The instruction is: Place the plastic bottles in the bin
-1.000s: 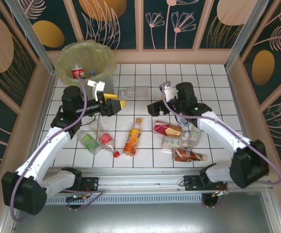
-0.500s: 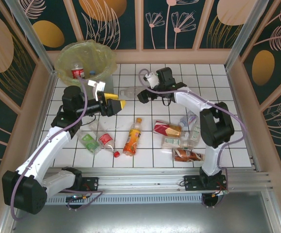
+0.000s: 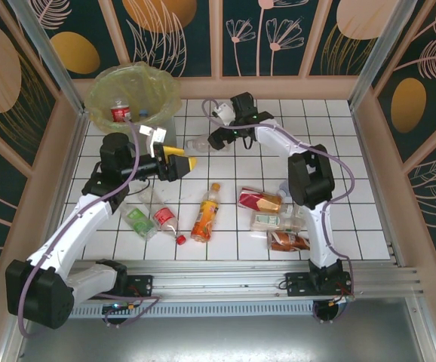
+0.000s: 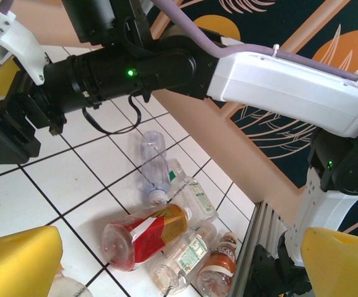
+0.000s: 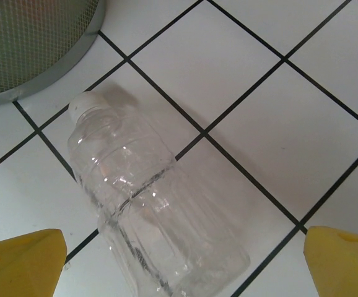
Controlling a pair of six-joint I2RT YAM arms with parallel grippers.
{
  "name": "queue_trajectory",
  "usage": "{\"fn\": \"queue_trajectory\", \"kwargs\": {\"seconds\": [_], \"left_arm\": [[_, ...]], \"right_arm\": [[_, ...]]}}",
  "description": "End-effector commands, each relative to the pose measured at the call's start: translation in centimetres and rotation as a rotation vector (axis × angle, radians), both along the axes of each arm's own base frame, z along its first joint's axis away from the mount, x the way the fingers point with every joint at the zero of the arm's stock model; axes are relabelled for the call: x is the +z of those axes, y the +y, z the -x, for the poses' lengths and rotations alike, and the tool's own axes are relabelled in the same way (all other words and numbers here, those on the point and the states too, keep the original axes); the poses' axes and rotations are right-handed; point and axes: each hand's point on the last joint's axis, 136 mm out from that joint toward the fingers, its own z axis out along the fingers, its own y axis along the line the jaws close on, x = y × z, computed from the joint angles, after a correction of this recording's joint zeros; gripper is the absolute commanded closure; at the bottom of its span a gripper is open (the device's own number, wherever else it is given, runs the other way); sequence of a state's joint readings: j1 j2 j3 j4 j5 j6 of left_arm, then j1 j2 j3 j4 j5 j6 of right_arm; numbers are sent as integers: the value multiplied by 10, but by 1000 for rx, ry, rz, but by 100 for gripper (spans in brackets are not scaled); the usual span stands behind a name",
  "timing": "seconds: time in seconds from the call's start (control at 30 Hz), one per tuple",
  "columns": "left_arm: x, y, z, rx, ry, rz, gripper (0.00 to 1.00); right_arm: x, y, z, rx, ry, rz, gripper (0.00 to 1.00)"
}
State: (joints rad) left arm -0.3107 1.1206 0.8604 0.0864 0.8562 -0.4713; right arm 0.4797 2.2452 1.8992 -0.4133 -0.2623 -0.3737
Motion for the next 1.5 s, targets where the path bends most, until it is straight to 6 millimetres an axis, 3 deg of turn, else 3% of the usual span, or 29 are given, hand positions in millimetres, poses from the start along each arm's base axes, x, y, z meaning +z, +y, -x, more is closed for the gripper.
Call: {"fn": "queue_trajectory", "kwargs": {"seconds": [0.0,0.23,0.7,0.97,1.4,1.47], "left_arm": [[-3,-3,3,-26,-13,-10,1],[-8,-5,1,-30,1,-15,1],[-14,-5,-4,-21,13,-18,1],[-12,-4,-3,-19,7,-16,1],[-9,-5,-1,-26,1,-12,1],[-8,-5,0,-26,-2,-11,1]], "right_arm": [[-14,8,2,46,51,5,1],[-28,16,2,54,96,-14,7],[-57,22,34,57,119,71,14],[-55,25,28,40,103,47,17],[-50,24,33,37,109,28,40],[-47,23,35,29,106,16,48]]}}
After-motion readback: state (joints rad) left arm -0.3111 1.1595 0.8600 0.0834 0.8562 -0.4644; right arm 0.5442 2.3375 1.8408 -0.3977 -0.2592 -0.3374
